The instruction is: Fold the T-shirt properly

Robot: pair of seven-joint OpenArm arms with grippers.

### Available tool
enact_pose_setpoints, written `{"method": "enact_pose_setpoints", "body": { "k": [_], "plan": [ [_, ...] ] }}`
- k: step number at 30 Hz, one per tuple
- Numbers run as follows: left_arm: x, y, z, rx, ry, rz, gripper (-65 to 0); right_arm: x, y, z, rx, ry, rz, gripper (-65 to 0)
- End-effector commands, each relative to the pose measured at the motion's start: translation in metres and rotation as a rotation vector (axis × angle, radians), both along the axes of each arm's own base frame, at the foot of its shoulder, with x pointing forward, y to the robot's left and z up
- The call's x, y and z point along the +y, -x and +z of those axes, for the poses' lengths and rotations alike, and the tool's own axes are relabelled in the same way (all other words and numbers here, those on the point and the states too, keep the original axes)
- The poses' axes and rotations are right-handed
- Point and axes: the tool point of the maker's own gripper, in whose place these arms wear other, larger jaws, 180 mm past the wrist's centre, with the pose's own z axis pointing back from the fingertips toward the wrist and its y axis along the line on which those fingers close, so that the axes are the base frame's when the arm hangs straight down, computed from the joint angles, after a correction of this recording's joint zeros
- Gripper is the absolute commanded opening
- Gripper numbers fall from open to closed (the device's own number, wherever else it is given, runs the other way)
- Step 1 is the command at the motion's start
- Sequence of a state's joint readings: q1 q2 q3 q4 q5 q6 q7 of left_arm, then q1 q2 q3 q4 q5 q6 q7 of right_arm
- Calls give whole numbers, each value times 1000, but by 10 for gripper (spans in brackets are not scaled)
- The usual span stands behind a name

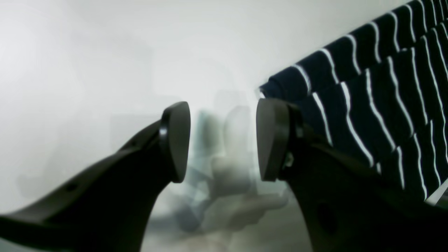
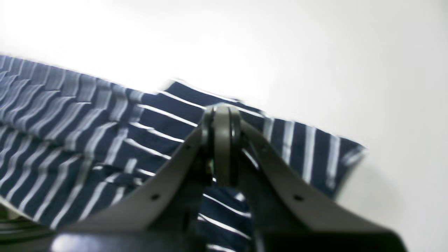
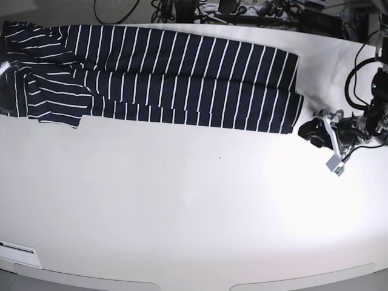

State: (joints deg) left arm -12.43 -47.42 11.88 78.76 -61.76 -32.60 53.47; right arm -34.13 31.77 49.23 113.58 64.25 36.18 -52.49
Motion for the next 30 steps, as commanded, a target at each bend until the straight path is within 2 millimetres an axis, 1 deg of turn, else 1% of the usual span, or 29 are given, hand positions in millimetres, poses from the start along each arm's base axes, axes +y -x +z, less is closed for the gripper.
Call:
{"method": "enact_pose_setpoints", "body": {
  "k": [1, 6, 8, 10, 14, 16, 18, 21, 23, 24, 27, 30],
  "plan": [
    [2, -12, 19, -55, 19, 3, -329, 3, -1, 6, -27, 1, 15, -650],
    [-1, -12, 19, -55, 33, 4, -329, 10, 12, -16, -9, -74, -31, -650],
    [-1, -12, 19, -55, 34, 4, -329, 12, 16, -32, 27, -108, -36, -650],
    [-2, -12, 19, -55, 35, 4, -329, 17, 21, -54, 86, -129, -25, -650],
    [-3, -14, 21, -65, 49, 7, -329, 28, 12, -87, 134, -137, -3, -650],
    [-4, -17, 25, -79, 65, 16, -329, 31, 8, -107, 184, -92, 16, -650],
    [0, -20, 30, -95, 66, 28, -329, 29, 6, -128, 231, -30, 28, -650],
    [7, -27, 40, -130, 71, 55, -329, 21, 5, -155, 282, 18, -21, -650],
    [15, -33, 48, -151, 73, 96, -329, 12, 4, -169, 320, 56, -79, -650],
    [19, -36, 52, -162, 74, 115, -329, 8, 2, -173, 333, 79, -106, -650],
    [26, -40, 60, -187, 77, 137, -329, -7, -5, -172, 330, 113, -217, -650],
    [28, -40, 62, -188, 77, 146, -329, -27, -10, -168, 316, 118, -374, -650]
  ]
}}
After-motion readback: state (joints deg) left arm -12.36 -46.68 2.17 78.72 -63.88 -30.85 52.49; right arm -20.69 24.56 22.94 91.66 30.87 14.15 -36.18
